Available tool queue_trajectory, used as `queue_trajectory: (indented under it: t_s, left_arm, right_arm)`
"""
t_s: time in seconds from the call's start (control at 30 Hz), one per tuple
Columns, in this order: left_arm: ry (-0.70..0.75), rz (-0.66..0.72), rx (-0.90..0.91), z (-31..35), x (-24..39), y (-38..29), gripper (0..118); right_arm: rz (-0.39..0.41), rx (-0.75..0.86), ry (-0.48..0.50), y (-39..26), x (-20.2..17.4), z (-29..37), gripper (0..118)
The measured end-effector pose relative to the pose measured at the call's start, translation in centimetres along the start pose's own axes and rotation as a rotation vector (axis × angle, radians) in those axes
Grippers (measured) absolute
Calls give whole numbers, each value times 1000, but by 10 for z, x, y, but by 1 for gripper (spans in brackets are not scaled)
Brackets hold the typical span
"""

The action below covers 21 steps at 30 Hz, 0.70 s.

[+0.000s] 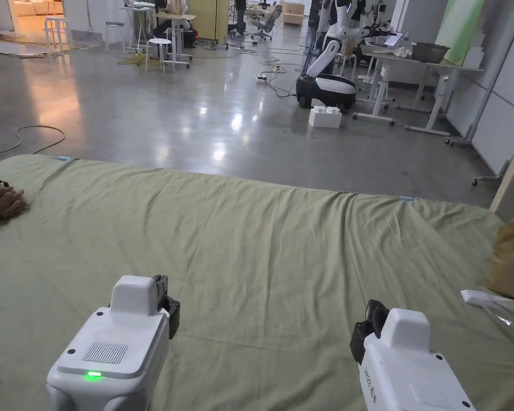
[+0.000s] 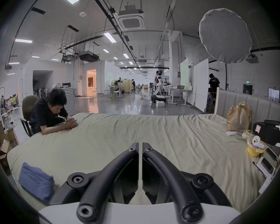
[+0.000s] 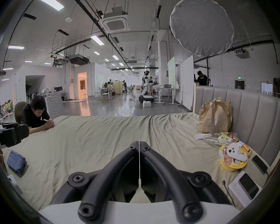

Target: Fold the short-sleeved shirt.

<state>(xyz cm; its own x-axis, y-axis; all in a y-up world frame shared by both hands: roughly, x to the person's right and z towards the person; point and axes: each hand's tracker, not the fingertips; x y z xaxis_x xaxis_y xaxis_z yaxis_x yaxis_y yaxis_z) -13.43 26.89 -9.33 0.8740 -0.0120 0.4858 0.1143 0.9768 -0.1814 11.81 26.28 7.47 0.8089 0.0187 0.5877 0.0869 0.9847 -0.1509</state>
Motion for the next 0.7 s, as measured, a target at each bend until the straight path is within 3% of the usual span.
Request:
queue_trajectory:
  t_s: [0.1,0.23,0.53,0.6,0.63,0.7]
  left_arm:
    - [16,11,-2,3,0,-3,1]
    - [2,2,7,9,1,-1,1]
    - [39,-60,45,16,12,2,3]
    - [34,-66,49,16,13,0,20]
    - [30,-68,47,16,14,-2,37]
    - [18,-62,40,15,13,-3,57]
  right_arm:
    - [64,63,-1,0,-2,4,1]
    - [-6,-6,6,-5,2,2,1]
    - [18,31,15,0,4,5,4]
    - [18,28,16,-2,5,6,21]
    - [17,25,10,-3,5,6,41]
    - [17,19,-12,-5,5,7,70]
